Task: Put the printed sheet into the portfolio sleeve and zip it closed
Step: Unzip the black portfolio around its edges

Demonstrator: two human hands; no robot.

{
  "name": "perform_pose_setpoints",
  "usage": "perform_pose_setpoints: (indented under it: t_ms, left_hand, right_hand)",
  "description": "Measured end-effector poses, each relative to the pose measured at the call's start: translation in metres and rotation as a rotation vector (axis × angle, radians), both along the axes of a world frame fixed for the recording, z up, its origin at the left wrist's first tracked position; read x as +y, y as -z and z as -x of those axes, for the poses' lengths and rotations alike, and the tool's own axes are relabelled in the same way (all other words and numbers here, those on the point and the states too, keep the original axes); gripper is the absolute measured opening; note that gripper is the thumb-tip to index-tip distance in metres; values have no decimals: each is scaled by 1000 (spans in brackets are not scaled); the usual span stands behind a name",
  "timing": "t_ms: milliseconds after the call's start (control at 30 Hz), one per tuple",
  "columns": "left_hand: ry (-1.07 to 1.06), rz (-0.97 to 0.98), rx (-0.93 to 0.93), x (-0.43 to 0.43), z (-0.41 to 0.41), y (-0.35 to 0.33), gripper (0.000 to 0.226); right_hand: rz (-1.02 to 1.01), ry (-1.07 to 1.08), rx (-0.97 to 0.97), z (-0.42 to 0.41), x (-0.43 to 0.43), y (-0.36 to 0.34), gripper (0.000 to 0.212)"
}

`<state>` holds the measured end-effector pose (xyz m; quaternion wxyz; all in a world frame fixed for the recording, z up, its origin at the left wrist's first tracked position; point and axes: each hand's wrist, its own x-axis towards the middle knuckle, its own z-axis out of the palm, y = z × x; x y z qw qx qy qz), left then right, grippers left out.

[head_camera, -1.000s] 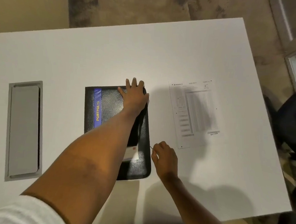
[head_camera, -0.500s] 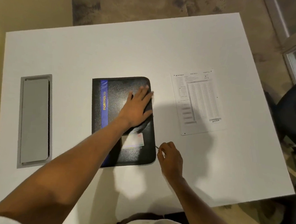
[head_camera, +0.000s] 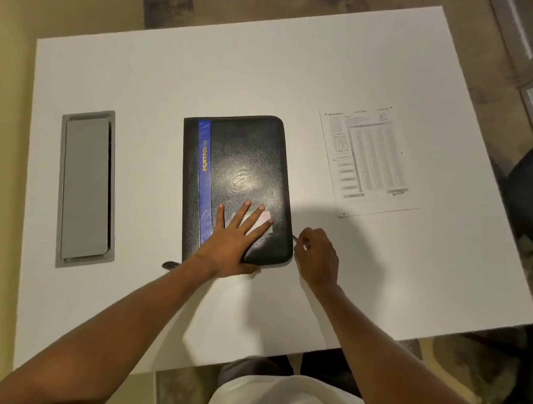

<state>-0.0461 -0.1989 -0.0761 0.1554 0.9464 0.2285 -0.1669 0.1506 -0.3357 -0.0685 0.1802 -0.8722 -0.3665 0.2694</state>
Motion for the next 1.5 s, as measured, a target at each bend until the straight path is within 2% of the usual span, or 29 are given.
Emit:
perform_pose_setpoints:
  t_ms: [167, 333, 400, 500, 600, 833, 1000, 1100, 1167, 1267, 1367, 1500]
  left_hand:
    - [-9, -14, 37, -9, 2, -8, 105]
    - [-15, -12, 34, -11, -4, -10, 98]
    - [-8, -12, 27, -11, -7, -10, 96]
    - [-6, -7, 22, -11, -9, -8, 94]
    - [2, -4, 21, -11, -11, -6, 93]
    - [22, 2, 13, -4, -8, -2, 89]
    - [23, 11, 45, -1, -11, -9, 89]
    - [17, 7, 51, -7, -19, -14, 88]
    - [8, -1, 61, -12, -25, -18, 87]
    - [-17, 0, 89, -18, -33, -25, 87]
    - [-30, -10, 127, -27, -37, -34, 81]
    - [-53, -59, 70, -41, -35, -45, 59]
  right_hand:
    - [-27, -35, -45, 3, -5, 2, 13]
    - [-83, -18, -82, 17, -27, 6, 4]
    - [-111, 3, -93, 27, -40, 9, 8]
    - [-132, 60, -62, 50, -53, 13, 12]
    - [-151, 84, -12, 80, -54, 16, 4]
    - [-160, 145, 63, 145, -32, 17, 8]
    - [-154, 52, 60, 172, -21, 14, 3]
    - [-55, -67, 24, 189, -11, 9, 12]
    - [-76, -41, 138, 201, -9, 12, 10]
    - [-138, 2, 307, 206, -9, 13, 27]
    - [-87, -221, 114, 188, -16, 9, 38]
    - [-74, -387, -70, 141, -41, -5, 25]
